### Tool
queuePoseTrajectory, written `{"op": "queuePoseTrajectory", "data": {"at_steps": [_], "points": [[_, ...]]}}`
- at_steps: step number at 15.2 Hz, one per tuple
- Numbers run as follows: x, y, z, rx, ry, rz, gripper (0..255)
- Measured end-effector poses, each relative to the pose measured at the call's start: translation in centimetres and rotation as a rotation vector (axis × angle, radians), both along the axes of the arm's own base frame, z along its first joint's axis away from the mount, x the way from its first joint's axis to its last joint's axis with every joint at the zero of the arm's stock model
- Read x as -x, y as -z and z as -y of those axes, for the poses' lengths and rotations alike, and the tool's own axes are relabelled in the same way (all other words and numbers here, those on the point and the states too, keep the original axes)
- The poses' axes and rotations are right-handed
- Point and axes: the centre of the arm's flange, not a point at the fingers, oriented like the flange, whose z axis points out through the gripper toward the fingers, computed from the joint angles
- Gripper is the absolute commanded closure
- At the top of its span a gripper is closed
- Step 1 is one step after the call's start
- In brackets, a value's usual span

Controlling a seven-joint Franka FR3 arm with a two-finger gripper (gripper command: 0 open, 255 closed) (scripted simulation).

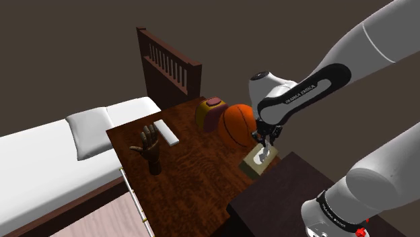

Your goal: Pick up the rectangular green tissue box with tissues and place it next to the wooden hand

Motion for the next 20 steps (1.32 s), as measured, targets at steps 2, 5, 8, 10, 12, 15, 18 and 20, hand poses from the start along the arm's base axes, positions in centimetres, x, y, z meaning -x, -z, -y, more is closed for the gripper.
{"op": "queuePoseTrajectory", "data": {"at_steps": [2,5,8,10,12,15,18,20], "points": [[0.0,-1.1,-0.1,0.000,0.000,0.001,255],[-0.1,-2.7,0.1,0.000,0.000,0.002,255],[-0.1,-4.3,0.1,-0.001,0.000,0.001,255],[-0.2,-5.2,0.1,0.000,0.000,0.000,255],[-0.1,-6.4,0.1,-0.001,0.000,0.000,255],[-0.1,-7.9,0.0,0.000,0.000,-0.001,255],[-0.1,-9.6,0.0,0.000,-0.001,-0.001,255],[0.0,-10.5,0.1,0.000,-0.001,-0.001,255]]}}
